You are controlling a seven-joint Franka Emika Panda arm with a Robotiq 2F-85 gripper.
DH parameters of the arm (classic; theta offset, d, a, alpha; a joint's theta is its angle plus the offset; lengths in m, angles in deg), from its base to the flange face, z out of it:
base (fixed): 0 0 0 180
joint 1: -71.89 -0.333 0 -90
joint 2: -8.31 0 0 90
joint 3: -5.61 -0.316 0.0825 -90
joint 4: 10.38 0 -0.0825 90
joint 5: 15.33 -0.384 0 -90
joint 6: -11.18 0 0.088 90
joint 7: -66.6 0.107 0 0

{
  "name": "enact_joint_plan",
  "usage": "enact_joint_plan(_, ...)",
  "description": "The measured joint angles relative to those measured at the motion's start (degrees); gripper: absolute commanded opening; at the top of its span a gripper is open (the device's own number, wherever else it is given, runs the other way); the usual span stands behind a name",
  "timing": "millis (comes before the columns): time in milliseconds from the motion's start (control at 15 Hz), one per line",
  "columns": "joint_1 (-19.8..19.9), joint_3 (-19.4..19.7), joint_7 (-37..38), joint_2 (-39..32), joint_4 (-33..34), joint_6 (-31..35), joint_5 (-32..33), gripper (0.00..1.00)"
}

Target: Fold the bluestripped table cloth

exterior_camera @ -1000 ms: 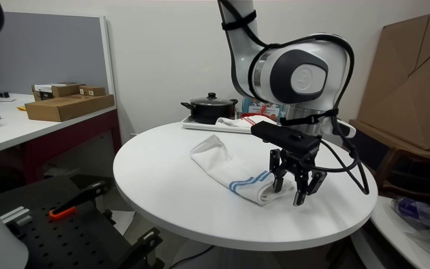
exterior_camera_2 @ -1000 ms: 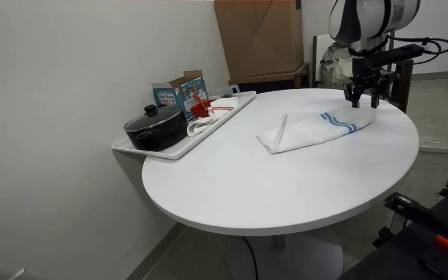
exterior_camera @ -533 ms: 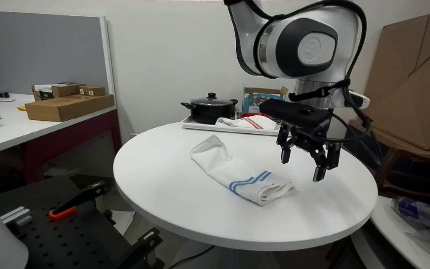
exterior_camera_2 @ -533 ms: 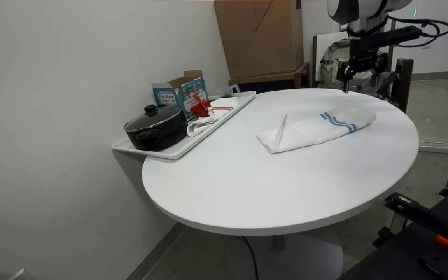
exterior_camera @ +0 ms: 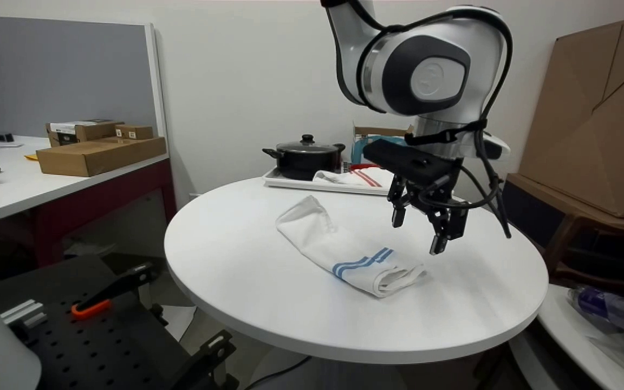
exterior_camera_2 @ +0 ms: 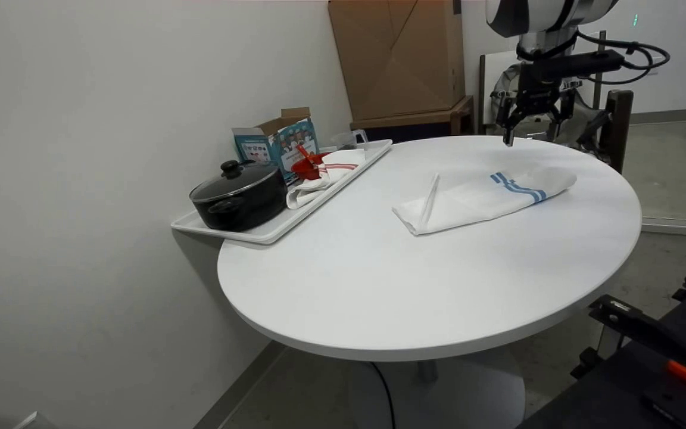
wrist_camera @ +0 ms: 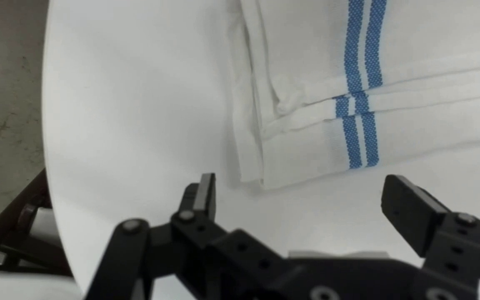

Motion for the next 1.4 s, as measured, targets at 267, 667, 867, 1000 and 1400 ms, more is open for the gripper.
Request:
enact_joint_plan(267, 0.6, -1.1, -0.4, -2.2, 0.6, 0.0, -1.8, 1.0)
enact_joint_plan(667, 1.8, -1.2, -0.4, -5.5, 0.7, -0.7, -1.9, 1.0)
enact_joint_plan(867, 2.1, -1.4, -0.4, -7.0, 0.7, -0.8, -1.9, 0.72)
enact_joint_plan(1000, 2.3, -1.8, -0.4, -7.6, 0.7, -0.6, -1.9, 0.69)
enact_joint_plan(1400, 2.3, -2.9, -0.4, -7.8, 0.9, -0.6, -2.0, 0.23)
